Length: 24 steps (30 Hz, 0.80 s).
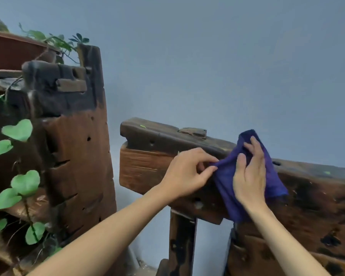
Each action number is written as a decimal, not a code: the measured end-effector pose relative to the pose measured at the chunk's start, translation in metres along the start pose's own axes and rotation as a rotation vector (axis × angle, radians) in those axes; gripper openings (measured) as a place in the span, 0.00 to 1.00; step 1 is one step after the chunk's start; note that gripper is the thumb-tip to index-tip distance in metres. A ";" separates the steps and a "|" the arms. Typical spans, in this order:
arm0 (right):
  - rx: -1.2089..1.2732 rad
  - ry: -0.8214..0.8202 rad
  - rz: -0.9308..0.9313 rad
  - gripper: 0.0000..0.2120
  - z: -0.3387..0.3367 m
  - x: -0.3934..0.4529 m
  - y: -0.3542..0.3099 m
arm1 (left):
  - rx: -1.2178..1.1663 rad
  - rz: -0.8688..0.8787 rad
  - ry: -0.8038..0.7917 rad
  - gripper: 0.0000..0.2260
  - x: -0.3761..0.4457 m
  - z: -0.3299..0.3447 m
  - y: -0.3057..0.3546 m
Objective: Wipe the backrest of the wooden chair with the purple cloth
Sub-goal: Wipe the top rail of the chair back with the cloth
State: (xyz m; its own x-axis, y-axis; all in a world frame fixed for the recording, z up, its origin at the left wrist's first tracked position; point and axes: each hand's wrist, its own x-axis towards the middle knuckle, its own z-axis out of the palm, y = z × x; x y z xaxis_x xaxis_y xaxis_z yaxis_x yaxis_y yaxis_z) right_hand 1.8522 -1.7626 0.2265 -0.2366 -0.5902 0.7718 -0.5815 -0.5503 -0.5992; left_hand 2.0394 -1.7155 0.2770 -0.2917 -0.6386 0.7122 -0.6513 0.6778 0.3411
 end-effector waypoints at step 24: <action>-0.569 -0.743 0.401 0.32 0.142 0.162 -0.039 | -0.608 -0.893 0.306 0.53 0.017 -0.076 -0.257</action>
State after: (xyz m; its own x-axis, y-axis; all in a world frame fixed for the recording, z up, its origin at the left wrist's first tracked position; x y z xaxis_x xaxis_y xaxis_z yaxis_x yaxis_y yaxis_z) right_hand 1.9471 -1.9206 0.3445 -0.0642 -0.9936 0.0927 -0.8954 0.0164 -0.4449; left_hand 2.2549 -1.8726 0.2476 0.3473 -0.9249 0.1547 -0.0663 0.1404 0.9879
